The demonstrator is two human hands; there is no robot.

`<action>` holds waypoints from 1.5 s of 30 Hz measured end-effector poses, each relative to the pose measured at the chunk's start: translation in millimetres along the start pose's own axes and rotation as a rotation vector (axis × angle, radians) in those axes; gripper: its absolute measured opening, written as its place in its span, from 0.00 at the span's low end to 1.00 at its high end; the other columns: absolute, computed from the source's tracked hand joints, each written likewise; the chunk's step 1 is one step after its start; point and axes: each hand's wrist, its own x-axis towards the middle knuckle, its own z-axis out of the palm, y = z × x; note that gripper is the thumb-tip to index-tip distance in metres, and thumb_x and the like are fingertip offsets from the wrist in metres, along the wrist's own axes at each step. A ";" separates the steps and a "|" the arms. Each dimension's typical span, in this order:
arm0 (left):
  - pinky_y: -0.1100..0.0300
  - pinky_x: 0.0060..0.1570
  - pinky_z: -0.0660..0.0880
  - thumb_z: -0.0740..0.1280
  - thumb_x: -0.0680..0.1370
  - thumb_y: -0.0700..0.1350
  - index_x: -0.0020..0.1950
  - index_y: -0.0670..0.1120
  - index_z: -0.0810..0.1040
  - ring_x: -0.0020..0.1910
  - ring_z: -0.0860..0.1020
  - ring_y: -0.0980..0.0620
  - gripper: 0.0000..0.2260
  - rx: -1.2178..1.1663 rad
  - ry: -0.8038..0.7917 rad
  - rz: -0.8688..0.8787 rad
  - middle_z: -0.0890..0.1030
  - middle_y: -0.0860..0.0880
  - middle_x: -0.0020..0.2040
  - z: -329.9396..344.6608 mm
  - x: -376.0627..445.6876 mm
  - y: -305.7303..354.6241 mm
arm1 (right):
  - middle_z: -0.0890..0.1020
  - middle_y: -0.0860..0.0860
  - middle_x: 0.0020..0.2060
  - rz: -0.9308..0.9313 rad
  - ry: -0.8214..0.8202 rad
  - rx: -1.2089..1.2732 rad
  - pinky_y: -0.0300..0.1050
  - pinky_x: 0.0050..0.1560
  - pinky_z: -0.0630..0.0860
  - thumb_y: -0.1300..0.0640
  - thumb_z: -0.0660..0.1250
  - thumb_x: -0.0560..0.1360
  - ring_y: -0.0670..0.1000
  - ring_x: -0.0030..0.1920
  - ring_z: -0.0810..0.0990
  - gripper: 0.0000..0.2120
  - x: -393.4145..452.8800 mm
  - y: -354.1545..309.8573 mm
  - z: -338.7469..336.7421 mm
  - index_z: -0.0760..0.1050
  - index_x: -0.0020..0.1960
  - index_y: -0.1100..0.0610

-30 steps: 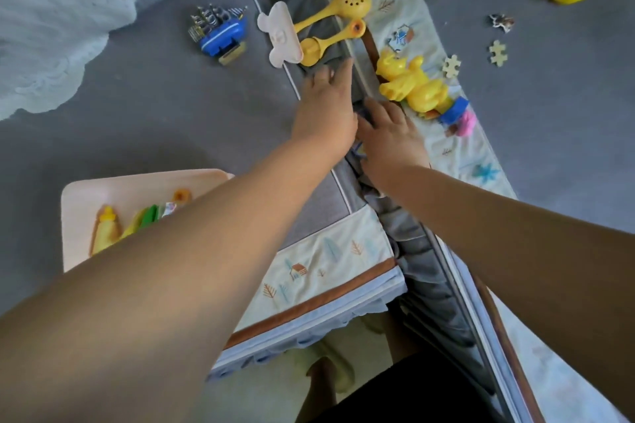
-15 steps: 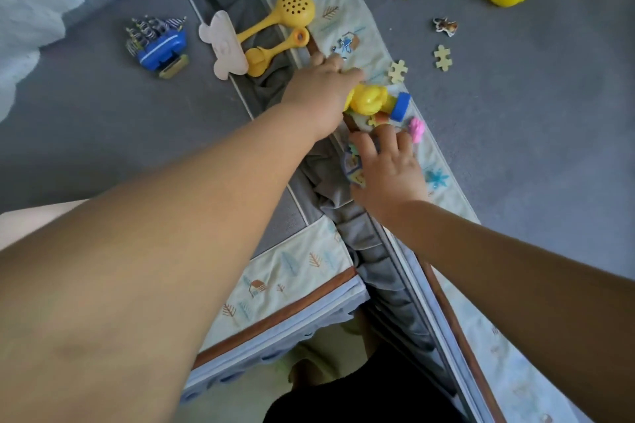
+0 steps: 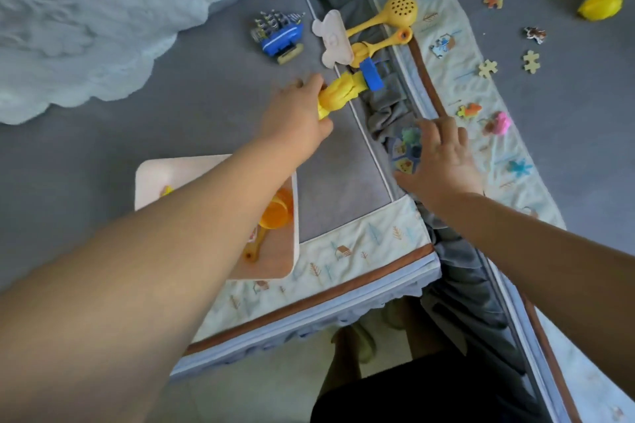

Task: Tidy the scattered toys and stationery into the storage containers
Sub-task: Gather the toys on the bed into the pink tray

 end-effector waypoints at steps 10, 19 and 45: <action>0.52 0.43 0.69 0.69 0.73 0.48 0.59 0.45 0.71 0.52 0.76 0.38 0.17 -0.144 0.073 -0.357 0.77 0.41 0.54 -27.6 -112.8 -122.4 | 0.66 0.54 0.62 -0.302 -0.048 0.151 0.50 0.61 0.70 0.43 0.73 0.66 0.57 0.62 0.65 0.40 -62.3 -170.0 29.5 0.62 0.73 0.53; 0.48 0.55 0.70 0.68 0.75 0.57 0.66 0.41 0.66 0.63 0.70 0.36 0.28 -0.196 0.003 -0.594 0.70 0.39 0.64 5.6 -159.6 -179.6 | 0.65 0.53 0.64 -0.339 -0.113 0.138 0.50 0.62 0.72 0.45 0.75 0.68 0.55 0.66 0.64 0.39 -57.2 -219.5 57.7 0.61 0.73 0.51; 0.51 0.54 0.69 0.64 0.78 0.54 0.56 0.43 0.72 0.58 0.71 0.42 0.16 -0.052 0.241 -0.329 0.76 0.42 0.56 -7.6 1.6 -100.4 | 0.76 0.56 0.54 -0.206 -0.036 -0.314 0.49 0.42 0.73 0.60 0.63 0.77 0.59 0.56 0.77 0.13 123.3 -158.4 5.6 0.75 0.62 0.55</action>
